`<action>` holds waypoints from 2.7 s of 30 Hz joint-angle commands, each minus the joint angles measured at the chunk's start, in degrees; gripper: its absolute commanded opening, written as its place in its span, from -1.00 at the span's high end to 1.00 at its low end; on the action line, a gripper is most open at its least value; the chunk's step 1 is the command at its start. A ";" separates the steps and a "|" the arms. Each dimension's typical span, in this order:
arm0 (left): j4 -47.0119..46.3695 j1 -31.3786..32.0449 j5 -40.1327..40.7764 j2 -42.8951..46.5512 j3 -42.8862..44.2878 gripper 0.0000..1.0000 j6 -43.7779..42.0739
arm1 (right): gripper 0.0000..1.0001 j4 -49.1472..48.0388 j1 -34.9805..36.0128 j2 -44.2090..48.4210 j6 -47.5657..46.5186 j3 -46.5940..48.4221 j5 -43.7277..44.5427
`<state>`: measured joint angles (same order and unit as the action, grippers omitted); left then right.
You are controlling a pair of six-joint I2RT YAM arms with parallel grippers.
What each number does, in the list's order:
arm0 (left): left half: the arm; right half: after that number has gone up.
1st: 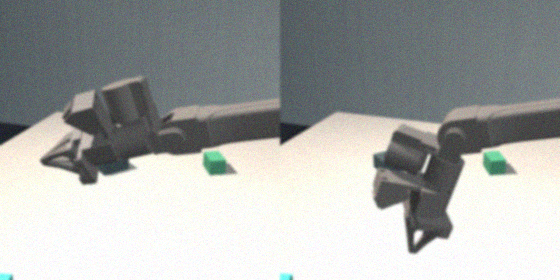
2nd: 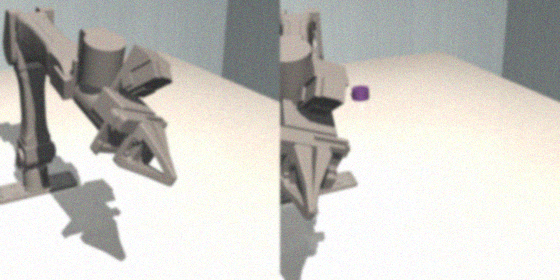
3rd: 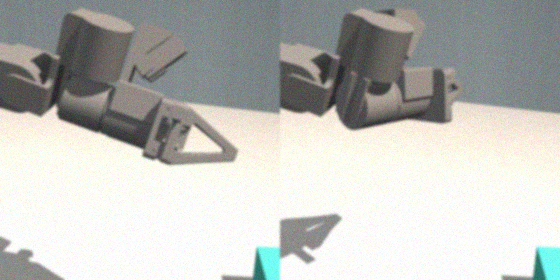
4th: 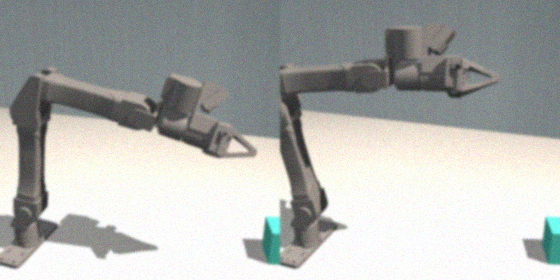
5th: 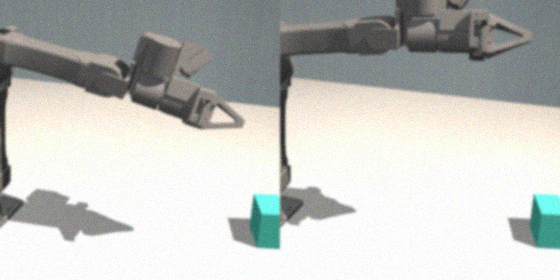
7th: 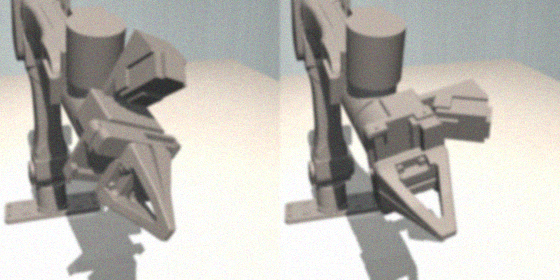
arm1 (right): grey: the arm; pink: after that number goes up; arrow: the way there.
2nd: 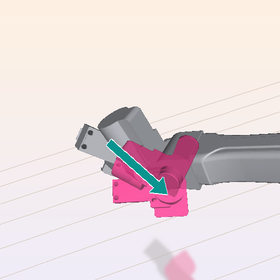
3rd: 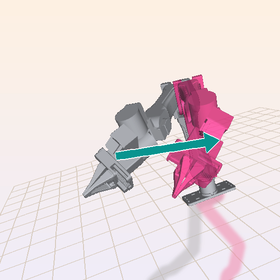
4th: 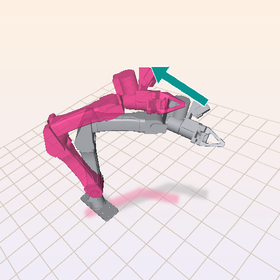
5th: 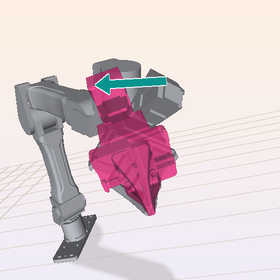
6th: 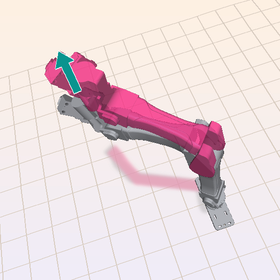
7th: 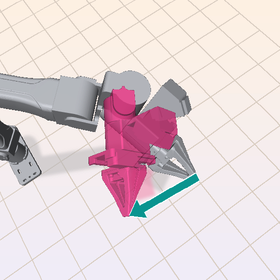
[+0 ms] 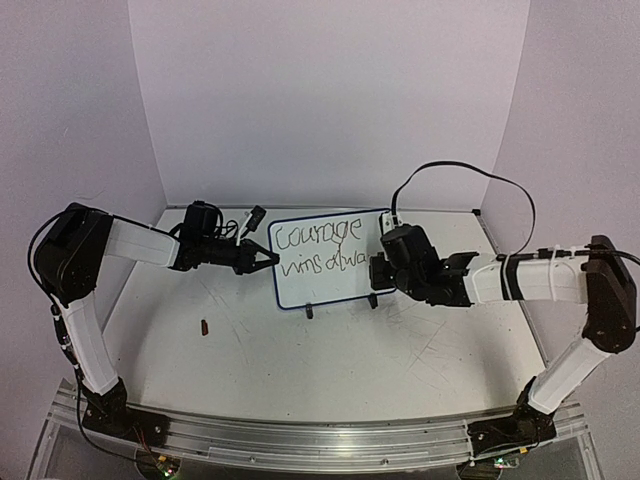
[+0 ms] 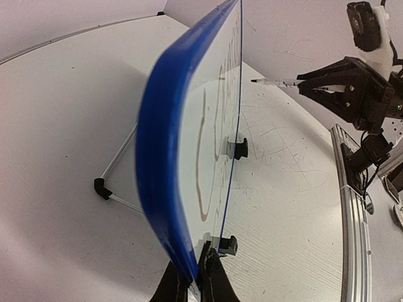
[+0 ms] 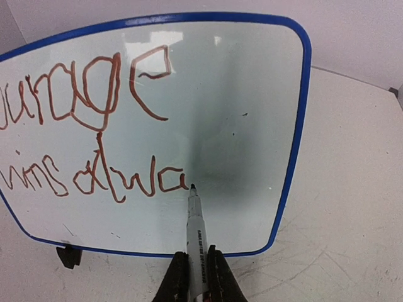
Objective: Write a sentence on the whiteboard
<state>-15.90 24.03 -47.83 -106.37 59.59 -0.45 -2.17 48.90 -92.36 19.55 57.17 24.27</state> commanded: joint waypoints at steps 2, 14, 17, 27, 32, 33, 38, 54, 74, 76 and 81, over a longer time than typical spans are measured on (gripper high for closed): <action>2.65 -0.65 10.04 -0.07 0.71 1.00 -5.17 | 1.00 -3.26 -0.03 3.93 -0.68 0.21 -1.00; 2.72 -0.63 10.03 0.02 0.61 1.00 -5.12 | 1.00 -4.77 -1.82 -1.07 -1.17 2.61 -0.98; 2.72 -0.65 10.04 -0.07 0.61 1.00 -5.12 | 1.00 -4.85 -1.93 -1.66 -1.14 2.69 -0.77; 2.72 -0.60 10.04 -0.22 0.83 1.00 -5.16 | 1.00 -4.20 -1.86 -1.41 -0.98 1.19 -0.83; 2.72 -0.63 9.99 -0.24 0.90 1.00 -5.18 | 1.00 -3.48 -1.70 -1.16 0.16 -0.06 -1.67; 2.72 -0.63 9.96 -0.24 0.88 1.00 -5.10 | 1.00 -3.38 -1.64 -1.24 0.31 -0.19 -1.81; 2.79 -0.61 10.00 -0.24 0.89 1.00 -5.16 | 1.00 -2.84 -1.49 -0.94 0.66 -0.69 -1.90; 2.89 -0.63 9.95 -0.33 0.97 1.00 -5.26 | 1.00 -1.43 -1.88 -0.29 -0.72 -0.04 1.48; 2.89 -0.63 10.12 -0.15 0.84 1.00 -5.35 | 1.00 -3.10 -3.85 -0.91 -3.98 3.97 2.66; 2.89 -0.60 10.13 -0.24 0.90 1.00 -5.36 | 1.00 -2.70 -3.77 -0.49 -2.93 2.68 1.44; 2.85 -0.65 10.12 -0.32 0.96 1.00 -5.35 | 1.00 -1.87 -2.85 -0.11 -0.68 0.17 0.54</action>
<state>-15.68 24.08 -47.77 -106.37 59.61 -0.47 -3.29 45.78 -93.84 16.69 59.07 25.34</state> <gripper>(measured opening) 0.058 0.096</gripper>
